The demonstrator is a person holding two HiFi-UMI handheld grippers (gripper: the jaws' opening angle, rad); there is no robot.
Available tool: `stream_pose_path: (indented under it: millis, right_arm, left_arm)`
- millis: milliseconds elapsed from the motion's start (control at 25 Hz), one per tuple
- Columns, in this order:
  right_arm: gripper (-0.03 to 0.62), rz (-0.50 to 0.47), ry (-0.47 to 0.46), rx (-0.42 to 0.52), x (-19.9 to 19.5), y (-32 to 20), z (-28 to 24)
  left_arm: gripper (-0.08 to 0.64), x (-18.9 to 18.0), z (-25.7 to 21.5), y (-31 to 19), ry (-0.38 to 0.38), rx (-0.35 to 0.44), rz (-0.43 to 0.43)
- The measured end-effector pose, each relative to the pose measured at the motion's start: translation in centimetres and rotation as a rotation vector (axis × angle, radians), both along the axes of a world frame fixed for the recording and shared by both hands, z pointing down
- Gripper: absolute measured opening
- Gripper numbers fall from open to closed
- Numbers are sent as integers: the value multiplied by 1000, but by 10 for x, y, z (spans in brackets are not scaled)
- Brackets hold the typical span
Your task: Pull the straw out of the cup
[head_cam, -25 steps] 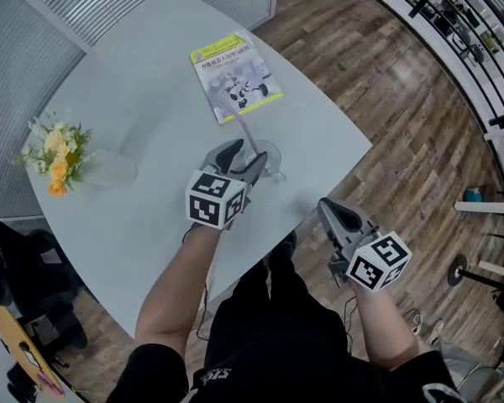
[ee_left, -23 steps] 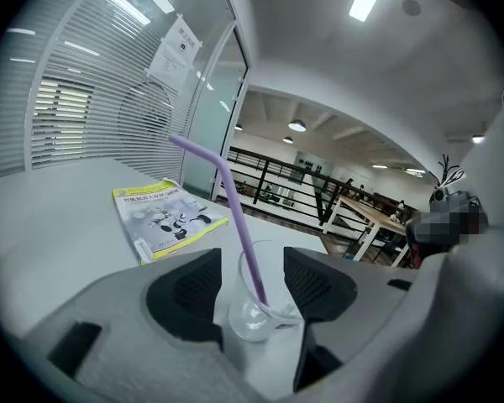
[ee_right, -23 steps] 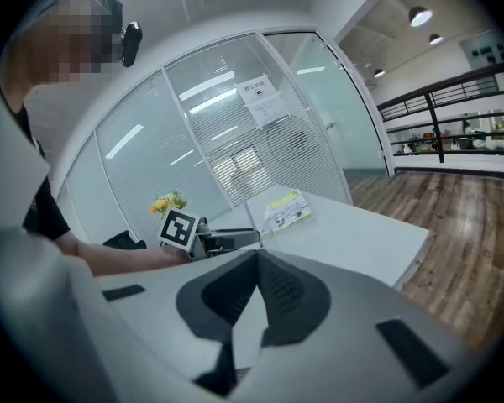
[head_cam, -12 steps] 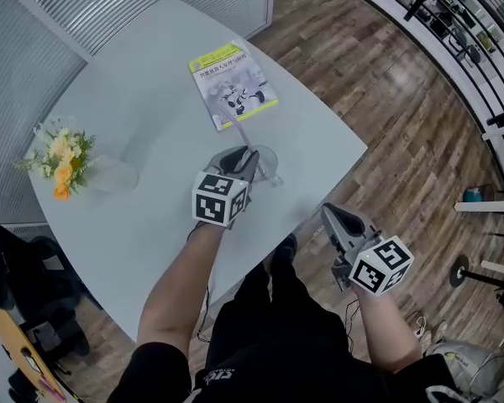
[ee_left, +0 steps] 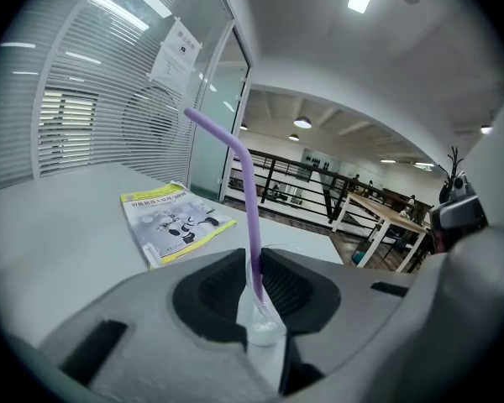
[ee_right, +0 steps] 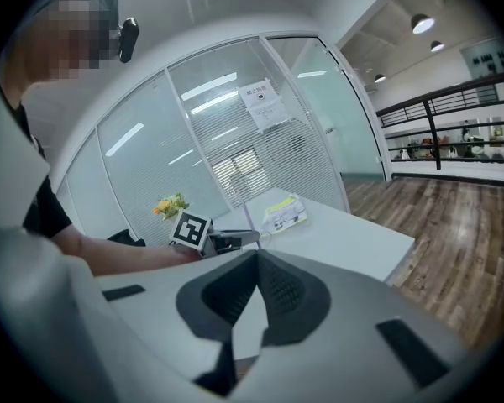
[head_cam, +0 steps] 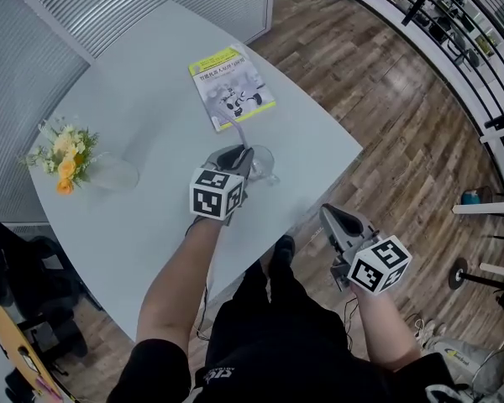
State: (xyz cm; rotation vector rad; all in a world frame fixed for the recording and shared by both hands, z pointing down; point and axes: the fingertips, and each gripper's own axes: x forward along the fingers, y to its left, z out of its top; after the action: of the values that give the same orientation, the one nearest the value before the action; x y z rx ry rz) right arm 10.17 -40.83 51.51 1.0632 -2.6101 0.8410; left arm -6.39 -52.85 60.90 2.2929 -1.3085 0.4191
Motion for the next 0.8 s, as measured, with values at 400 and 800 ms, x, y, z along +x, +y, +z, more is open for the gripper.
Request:
stream_pose_path:
  millis: [400, 800]
  right_arm:
    - [6, -2, -10, 52, 7, -3, -31]
    - [6, -16, -37, 114, 2, -13, -63]
  left_arm:
    - [43, -11, -42, 1, 19, 51, -63]
    - [42, -31, -116, 8, 49, 144, -113]
